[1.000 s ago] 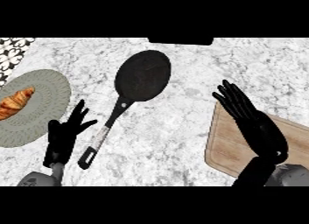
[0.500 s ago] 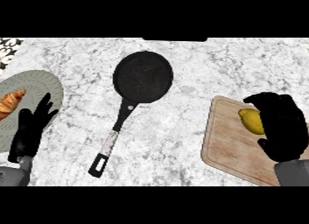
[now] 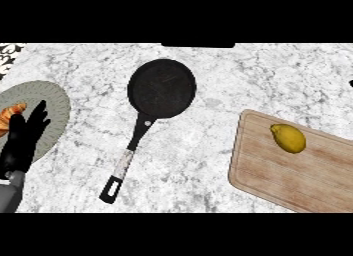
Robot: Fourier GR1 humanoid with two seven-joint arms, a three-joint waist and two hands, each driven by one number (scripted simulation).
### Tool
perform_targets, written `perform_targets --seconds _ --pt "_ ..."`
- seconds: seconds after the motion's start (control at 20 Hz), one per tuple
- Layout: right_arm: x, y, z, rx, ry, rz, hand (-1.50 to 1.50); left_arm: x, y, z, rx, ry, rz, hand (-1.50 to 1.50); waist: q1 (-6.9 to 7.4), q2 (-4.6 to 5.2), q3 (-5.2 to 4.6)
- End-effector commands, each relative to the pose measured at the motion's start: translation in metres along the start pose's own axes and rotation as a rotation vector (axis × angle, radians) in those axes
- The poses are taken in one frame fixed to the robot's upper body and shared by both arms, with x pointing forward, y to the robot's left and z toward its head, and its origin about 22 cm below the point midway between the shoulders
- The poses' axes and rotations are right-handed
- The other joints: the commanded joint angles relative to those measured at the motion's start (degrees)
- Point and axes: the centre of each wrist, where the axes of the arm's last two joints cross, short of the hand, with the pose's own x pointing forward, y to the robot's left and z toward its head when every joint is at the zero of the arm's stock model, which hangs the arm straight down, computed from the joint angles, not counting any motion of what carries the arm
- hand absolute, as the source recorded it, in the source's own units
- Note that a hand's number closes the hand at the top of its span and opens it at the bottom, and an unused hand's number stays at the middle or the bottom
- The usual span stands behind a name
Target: Pick the lemon from the cutting board and place it in the pan
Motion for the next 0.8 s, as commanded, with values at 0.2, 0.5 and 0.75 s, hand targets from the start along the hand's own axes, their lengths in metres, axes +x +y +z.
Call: perform_targets --seconds 0.2,0.5,0.75 --pt "0.101 -0.009 -0.057 0.346 0.129 0.371 -1.5 -0.005 -0.002 0.0 -0.01 0.011 -0.018 0.0 0.56 -0.2 -0.16" --pt "0.102 0.012 -0.078 0.505 0.24 0.574 -1.5 0.007 0.004 -0.007 -0.001 0.006 -0.007 0.0 0.41 -0.1 -0.05" --pt "0.057 0.04 -0.071 0.621 0.28 0.709 -1.5 0.013 0.013 -0.009 0.006 0.008 -0.004 0.0 -0.4 -0.43 -0.11"
